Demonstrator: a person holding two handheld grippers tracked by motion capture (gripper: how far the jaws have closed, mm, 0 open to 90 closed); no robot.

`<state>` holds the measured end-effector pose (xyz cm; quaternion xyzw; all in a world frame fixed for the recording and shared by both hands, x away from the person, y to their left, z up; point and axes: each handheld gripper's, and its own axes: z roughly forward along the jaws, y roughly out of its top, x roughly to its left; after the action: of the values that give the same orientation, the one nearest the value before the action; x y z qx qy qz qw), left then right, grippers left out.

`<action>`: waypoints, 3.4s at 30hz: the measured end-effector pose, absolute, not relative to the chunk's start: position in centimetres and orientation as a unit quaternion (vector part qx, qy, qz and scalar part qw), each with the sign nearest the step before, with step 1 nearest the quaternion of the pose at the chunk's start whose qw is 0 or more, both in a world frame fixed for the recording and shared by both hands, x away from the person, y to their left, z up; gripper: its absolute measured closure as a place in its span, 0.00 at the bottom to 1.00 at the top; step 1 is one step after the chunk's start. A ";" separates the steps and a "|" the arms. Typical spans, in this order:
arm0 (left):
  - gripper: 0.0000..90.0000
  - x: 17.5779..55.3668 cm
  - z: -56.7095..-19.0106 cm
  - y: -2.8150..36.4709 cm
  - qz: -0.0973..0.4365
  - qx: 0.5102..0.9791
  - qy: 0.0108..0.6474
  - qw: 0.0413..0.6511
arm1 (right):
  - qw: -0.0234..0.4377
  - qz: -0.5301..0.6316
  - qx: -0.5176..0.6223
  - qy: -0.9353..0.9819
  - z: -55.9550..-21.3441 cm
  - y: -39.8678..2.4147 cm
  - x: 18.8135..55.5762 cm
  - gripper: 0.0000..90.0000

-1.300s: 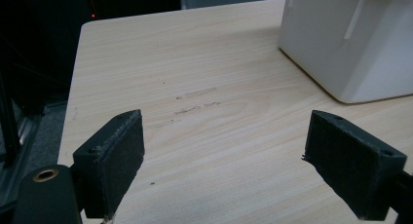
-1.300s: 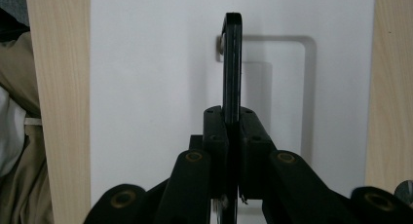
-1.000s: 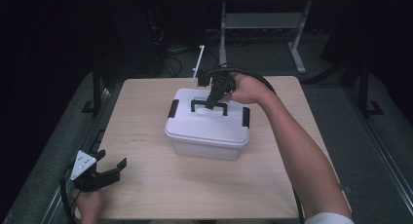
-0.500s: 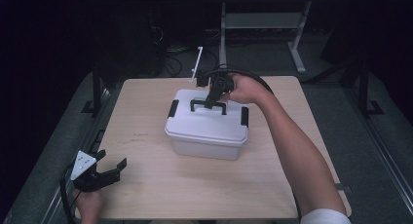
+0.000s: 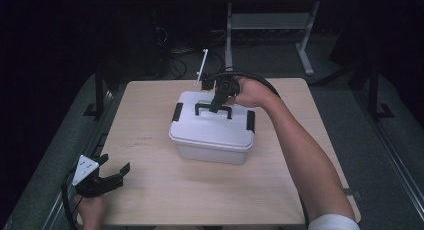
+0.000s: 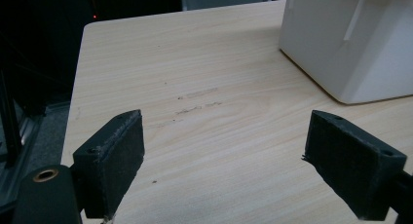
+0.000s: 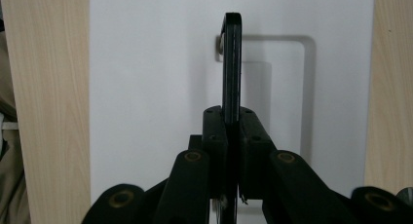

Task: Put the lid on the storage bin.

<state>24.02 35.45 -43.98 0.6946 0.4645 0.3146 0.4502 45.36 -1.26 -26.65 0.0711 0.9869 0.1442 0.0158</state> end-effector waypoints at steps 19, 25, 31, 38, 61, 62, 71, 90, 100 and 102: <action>0.15 24.1 -44.0 35.5 0.313 0.695 0.464 0.450 | 0.013 0.160 0.074 0.984 -26.5 -1.2 45.5 0.87; 0.15 24.2 -44.1 35.4 0.313 0.694 0.465 0.452 | 0.010 0.162 0.082 0.983 -26.7 -1.7 45.5 0.85; 0.15 24.2 -44.0 35.4 0.313 0.696 0.464 0.450 | 0.009 0.169 0.088 0.982 -26.7 -2.4 45.5 0.82; 0.15 24.3 -44.0 35.3 0.312 0.698 0.461 0.450 | 0.009 0.173 0.095 0.980 -26.5 -3.2 45.1 0.80; 0.15 24.3 -44.0 35.2 0.312 0.699 0.461 0.449 | 0.014 0.193 0.112 0.975 -26.0 -5.6 44.2 0.77; 0.15 24.3 -44.0 35.2 0.312 0.699 0.460 0.449 | 0.015 0.192 0.114 0.975 -26.0 -5.8 44.1 0.77; 0.15 24.3 -44.1 35.2 0.311 0.701 0.460 0.448 | 0.018 0.198 0.125 0.972 -25.1 -7.3 43.6 0.76; 0.15 24.3 -44.1 35.1 0.310 0.702 0.460 0.446 | 0.019 0.212 0.164 0.963 -25.0 -11.7 42.4 0.74; 0.15 24.3 -44.2 34.9 0.310 0.704 0.460 0.443 | 0.022 0.215 0.181 0.959 -25.5 -13.6 41.8 0.72; 0.15 24.3 -44.2 35.0 0.310 0.704 0.460 0.443 | 0.025 0.219 0.182 0.958 -25.5 -14.0 41.8 0.70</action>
<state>24.35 34.95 -44.16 0.7044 0.4598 0.3104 0.4428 41.75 -13.97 -25.47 0.1815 0.9585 0.2186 0.0250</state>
